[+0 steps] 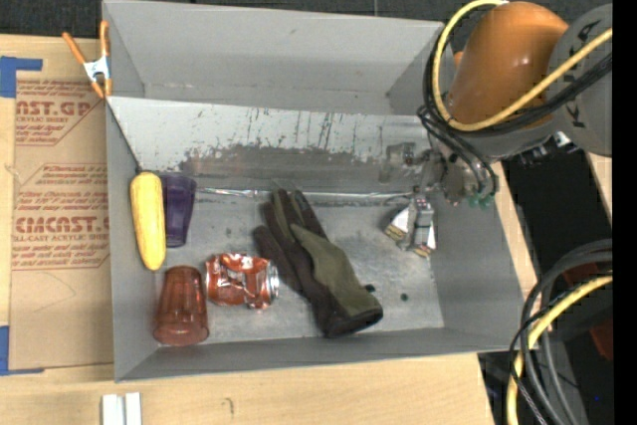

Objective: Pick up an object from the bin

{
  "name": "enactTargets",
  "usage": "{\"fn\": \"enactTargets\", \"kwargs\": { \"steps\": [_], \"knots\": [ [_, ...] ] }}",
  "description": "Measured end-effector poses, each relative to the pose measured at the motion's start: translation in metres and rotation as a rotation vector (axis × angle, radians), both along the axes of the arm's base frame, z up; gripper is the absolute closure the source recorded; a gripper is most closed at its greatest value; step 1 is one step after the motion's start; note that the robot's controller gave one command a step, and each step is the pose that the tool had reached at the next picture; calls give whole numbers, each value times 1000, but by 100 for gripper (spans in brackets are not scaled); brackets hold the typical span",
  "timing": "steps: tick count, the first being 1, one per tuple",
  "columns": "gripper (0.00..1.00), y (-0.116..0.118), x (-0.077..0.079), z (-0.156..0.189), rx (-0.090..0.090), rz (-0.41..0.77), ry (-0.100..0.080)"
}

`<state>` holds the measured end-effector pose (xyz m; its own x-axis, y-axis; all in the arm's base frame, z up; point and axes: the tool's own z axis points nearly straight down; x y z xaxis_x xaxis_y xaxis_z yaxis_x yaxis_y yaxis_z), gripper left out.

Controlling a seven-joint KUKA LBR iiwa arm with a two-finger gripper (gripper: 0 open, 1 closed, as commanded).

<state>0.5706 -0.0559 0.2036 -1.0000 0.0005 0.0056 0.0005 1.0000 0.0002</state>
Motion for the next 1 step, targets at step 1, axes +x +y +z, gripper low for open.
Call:
{"fn": "enactTargets", "kwargs": {
  "steps": [1],
  "knots": [
    [0, 0, 1, 5, -1, 1, -8]
  ]
}}
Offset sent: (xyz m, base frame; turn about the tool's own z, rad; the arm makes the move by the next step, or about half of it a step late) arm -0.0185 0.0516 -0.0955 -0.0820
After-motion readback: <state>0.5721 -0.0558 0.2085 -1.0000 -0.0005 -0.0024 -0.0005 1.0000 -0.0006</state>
